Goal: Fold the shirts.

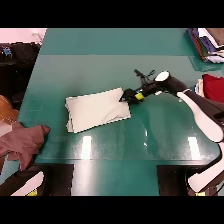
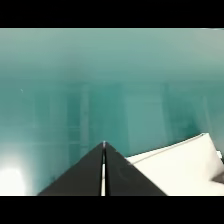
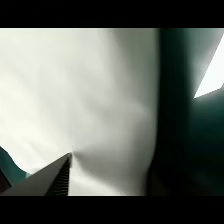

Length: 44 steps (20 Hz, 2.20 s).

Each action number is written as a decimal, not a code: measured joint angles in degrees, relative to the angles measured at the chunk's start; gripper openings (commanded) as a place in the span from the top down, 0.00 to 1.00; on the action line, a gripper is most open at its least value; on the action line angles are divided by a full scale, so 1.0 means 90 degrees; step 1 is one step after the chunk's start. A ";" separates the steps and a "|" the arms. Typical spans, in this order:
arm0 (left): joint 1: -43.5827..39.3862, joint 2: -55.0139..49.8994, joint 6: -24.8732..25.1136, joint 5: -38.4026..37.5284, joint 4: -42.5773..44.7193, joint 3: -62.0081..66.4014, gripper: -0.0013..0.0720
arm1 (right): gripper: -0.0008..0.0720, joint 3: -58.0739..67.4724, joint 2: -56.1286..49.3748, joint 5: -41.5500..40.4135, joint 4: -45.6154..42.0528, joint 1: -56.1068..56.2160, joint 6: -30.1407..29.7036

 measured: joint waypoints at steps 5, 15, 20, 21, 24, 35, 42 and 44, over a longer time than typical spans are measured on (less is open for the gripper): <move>-0.0083 0.0000 0.0005 0.0002 -0.0180 0.0000 0.95 | 0.96 0.0913 -0.0503 0.0010 -0.0202 0.0724 0.0005; -0.1829 0.0000 -0.0039 0.0165 -0.0253 0.0000 0.95 | 0.96 0.1899 0.0527 0.0534 -0.1265 -0.0792 0.0097; -0.2472 0.0000 -0.0262 0.0580 -0.0255 0.0000 0.95 | 0.96 0.1950 0.1462 0.0301 -0.1654 -0.3181 0.0138; -0.2550 0.0000 -0.0330 0.0685 -0.0260 0.0000 0.95 | 0.96 0.1953 0.1557 0.0202 -0.1664 -0.3650 0.0146; -0.2664 0.0000 -0.0461 0.1015 -0.0291 0.0000 0.95 | 0.96 0.1957 0.1671 -0.0189 -0.1496 -0.4966 0.0185; -0.2735 0.0000 -0.0544 0.1404 -0.0306 0.0000 0.95 | 0.96 0.2875 0.1489 -0.0573 -0.0313 -0.6496 0.0204; -0.2735 0.0000 -0.0537 0.1406 -0.0304 0.0000 0.95 | 0.96 0.3390 0.1982 0.0117 -0.0364 -0.7004 0.0413; -0.2735 0.0000 -0.0525 0.1406 -0.0301 0.0000 0.95 | 0.96 0.2994 0.2339 0.0243 -0.0682 -0.7196 0.0427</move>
